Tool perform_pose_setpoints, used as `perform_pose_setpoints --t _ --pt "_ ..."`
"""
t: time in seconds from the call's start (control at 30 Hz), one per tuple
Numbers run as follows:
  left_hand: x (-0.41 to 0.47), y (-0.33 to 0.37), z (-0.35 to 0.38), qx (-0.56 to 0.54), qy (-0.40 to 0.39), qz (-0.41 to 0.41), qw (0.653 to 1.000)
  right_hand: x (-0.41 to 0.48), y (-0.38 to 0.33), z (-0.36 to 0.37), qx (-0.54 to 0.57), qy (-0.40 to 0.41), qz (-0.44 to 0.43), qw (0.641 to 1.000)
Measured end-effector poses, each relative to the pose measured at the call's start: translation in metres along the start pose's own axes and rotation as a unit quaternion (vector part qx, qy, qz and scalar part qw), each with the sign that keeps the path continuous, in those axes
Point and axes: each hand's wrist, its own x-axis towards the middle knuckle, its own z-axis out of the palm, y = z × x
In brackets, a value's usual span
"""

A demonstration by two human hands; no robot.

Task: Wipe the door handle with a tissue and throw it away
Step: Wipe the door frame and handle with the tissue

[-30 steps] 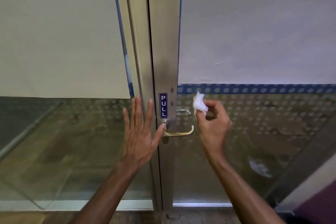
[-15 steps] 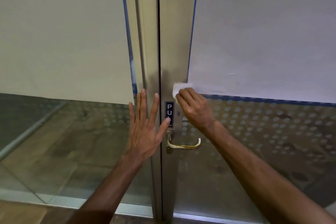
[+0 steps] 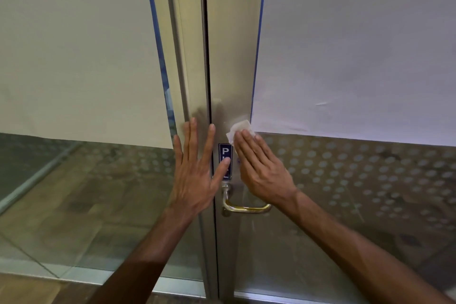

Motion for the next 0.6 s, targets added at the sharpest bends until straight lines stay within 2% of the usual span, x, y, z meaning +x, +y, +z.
perform_pose_setpoints --t 0.3,0.6 --pt "0.010 -0.020 0.018 0.024 0.010 0.051 0.998 -0.038 -0.044 0.020 0.004 -0.142 0.042 0.989" --pt "0.014 -0.031 0.023 0.004 0.035 0.059 0.998 0.010 -0.026 -0.008 -0.025 -0.126 0.118 0.985"
